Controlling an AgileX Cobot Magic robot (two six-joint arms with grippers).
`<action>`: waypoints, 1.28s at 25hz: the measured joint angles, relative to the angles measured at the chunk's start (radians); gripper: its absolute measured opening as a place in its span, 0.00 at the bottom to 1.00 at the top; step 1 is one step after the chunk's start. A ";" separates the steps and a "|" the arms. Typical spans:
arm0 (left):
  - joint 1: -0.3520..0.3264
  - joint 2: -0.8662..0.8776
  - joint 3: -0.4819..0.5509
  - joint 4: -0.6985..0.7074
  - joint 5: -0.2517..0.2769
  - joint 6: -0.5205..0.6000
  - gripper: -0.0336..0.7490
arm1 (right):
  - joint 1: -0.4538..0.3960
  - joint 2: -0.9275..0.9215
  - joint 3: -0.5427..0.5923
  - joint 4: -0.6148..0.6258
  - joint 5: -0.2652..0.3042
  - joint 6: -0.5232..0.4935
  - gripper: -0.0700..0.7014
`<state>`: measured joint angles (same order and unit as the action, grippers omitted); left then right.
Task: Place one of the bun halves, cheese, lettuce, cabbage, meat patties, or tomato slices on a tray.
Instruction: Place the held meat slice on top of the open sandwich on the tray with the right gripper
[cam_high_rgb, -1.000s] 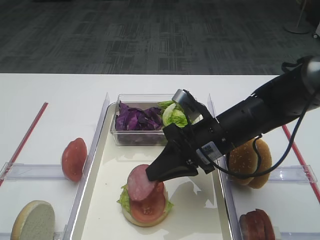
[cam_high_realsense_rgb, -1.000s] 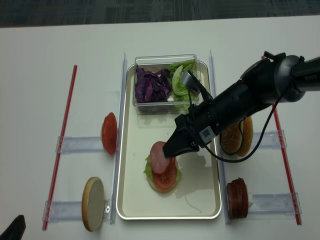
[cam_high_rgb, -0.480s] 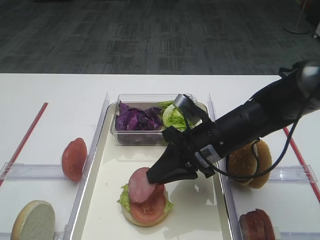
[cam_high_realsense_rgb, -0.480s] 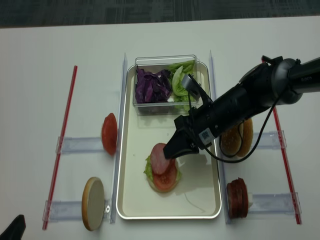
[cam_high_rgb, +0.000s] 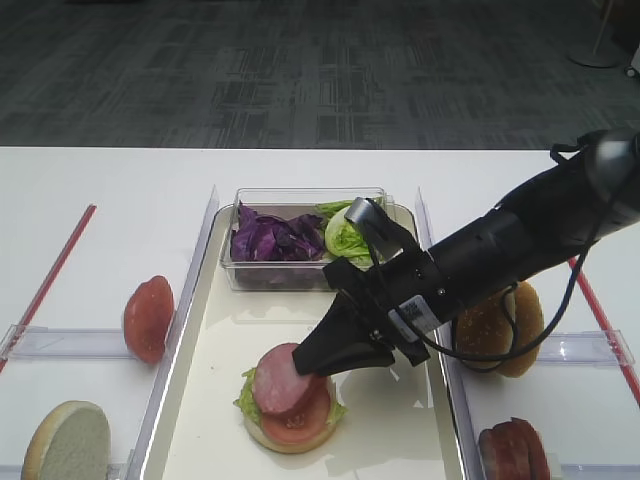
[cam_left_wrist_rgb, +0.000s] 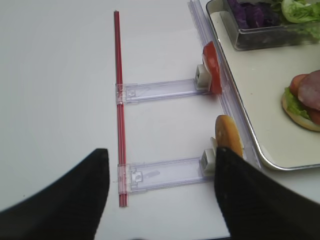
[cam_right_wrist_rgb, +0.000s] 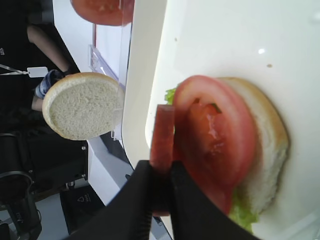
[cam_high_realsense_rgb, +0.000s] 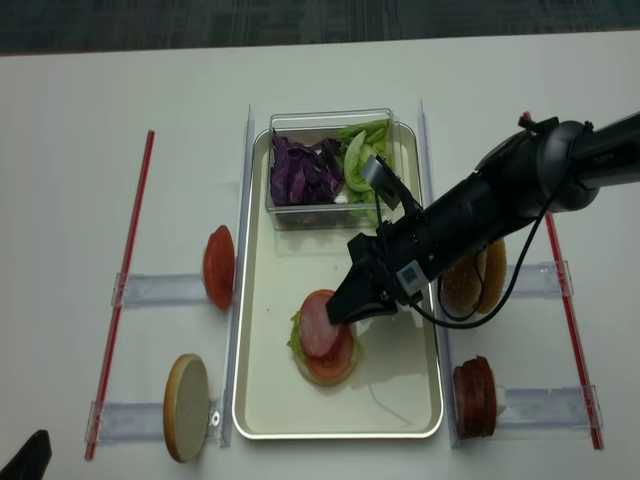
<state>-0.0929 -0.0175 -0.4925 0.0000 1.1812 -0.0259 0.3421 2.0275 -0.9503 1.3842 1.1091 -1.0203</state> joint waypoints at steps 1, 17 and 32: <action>0.000 0.000 0.000 0.000 0.000 0.000 0.60 | 0.000 0.000 0.000 0.000 0.000 0.000 0.25; 0.000 0.000 0.000 0.000 0.000 0.000 0.60 | 0.000 0.000 -0.011 -0.036 0.009 0.058 0.71; 0.000 0.000 0.000 0.000 0.000 0.000 0.60 | 0.000 -0.067 -0.203 -0.399 0.019 0.400 0.72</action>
<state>-0.0929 -0.0175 -0.4925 0.0000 1.1812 -0.0259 0.3421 1.9604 -1.1530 0.9851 1.1282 -0.6204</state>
